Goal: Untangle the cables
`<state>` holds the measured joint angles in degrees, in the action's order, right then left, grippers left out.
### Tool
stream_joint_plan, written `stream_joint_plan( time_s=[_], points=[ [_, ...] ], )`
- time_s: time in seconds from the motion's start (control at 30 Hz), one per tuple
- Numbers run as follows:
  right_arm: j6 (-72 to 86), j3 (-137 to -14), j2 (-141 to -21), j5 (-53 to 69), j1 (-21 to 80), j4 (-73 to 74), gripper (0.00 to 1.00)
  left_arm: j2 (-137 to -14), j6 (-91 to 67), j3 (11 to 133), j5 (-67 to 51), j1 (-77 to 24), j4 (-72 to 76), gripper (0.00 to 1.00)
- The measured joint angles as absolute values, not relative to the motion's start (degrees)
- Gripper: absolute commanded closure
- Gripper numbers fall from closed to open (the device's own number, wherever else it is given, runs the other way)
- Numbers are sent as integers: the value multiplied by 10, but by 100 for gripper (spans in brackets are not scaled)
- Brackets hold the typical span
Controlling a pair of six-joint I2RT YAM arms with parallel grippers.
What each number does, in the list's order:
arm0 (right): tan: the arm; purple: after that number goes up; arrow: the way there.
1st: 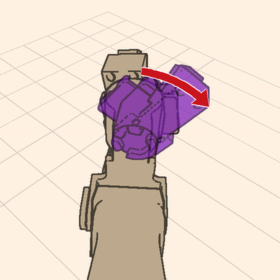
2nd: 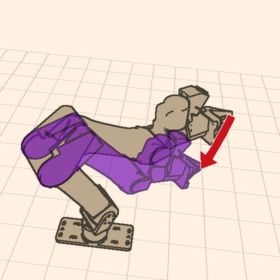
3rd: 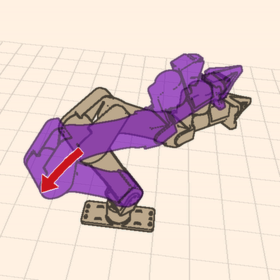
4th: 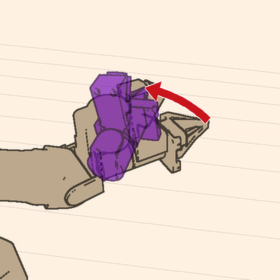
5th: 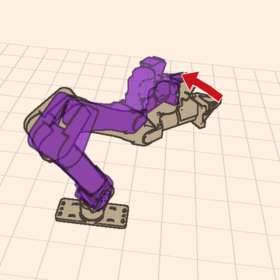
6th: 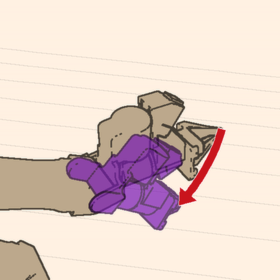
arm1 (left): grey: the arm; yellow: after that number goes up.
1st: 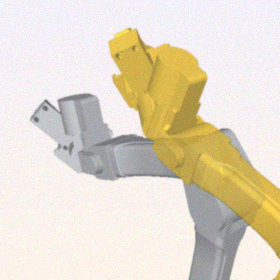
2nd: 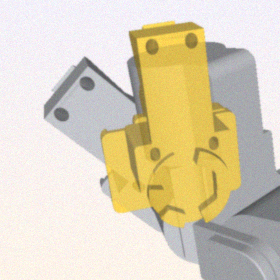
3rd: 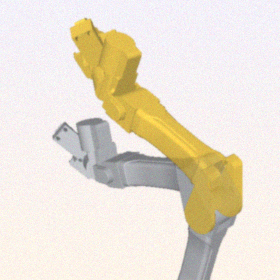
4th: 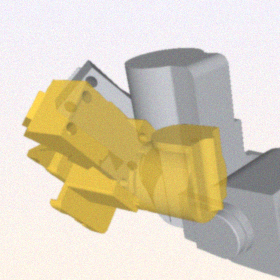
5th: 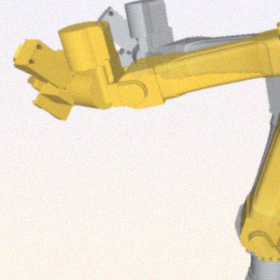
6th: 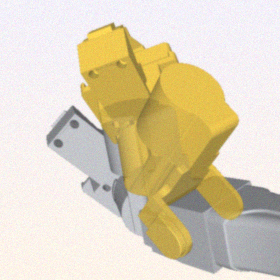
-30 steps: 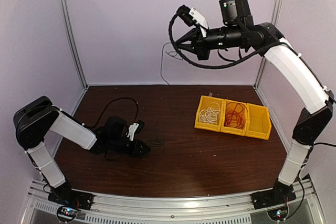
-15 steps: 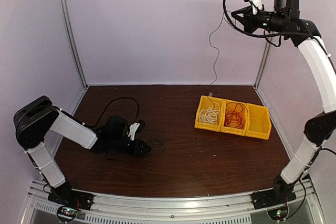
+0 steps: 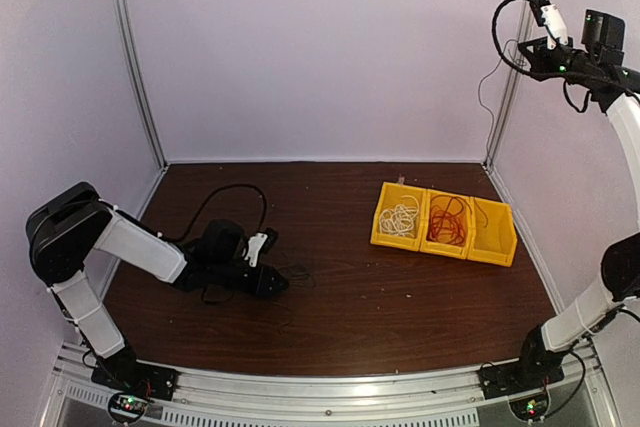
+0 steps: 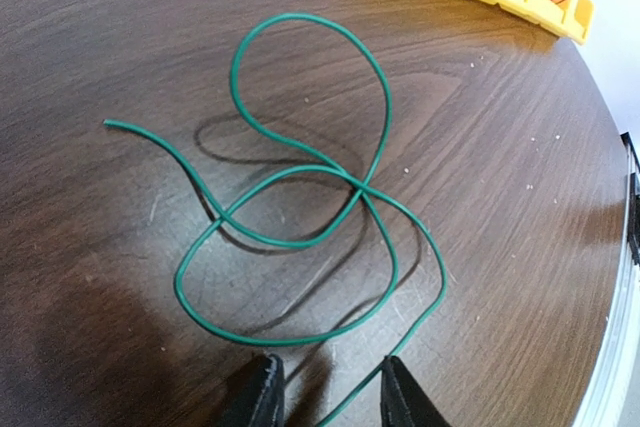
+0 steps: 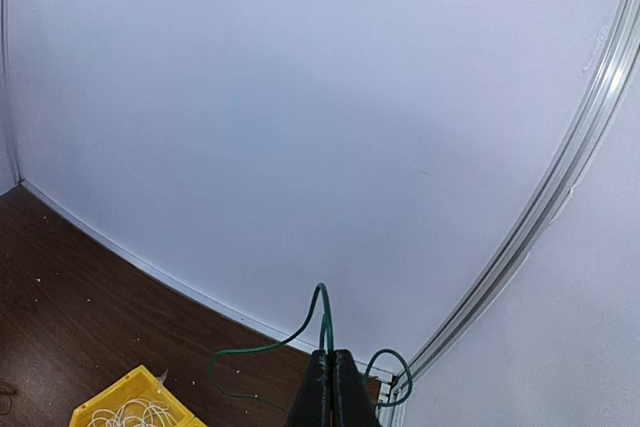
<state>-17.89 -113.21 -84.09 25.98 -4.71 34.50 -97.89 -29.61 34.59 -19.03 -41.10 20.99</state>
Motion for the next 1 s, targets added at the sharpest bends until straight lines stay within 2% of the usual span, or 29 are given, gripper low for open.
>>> stream_joint_plan(
  time_s=[0.5, 1.0],
  points=[
    [-211, -985, -760, 261, -108, 341, 100, -986, -277, 369, -179, -411, 182, 65],
    [-265, -864, -740, 268, -133, 356, 100, -987, -269, 376, -176, -411, 172, 64]
  ],
)
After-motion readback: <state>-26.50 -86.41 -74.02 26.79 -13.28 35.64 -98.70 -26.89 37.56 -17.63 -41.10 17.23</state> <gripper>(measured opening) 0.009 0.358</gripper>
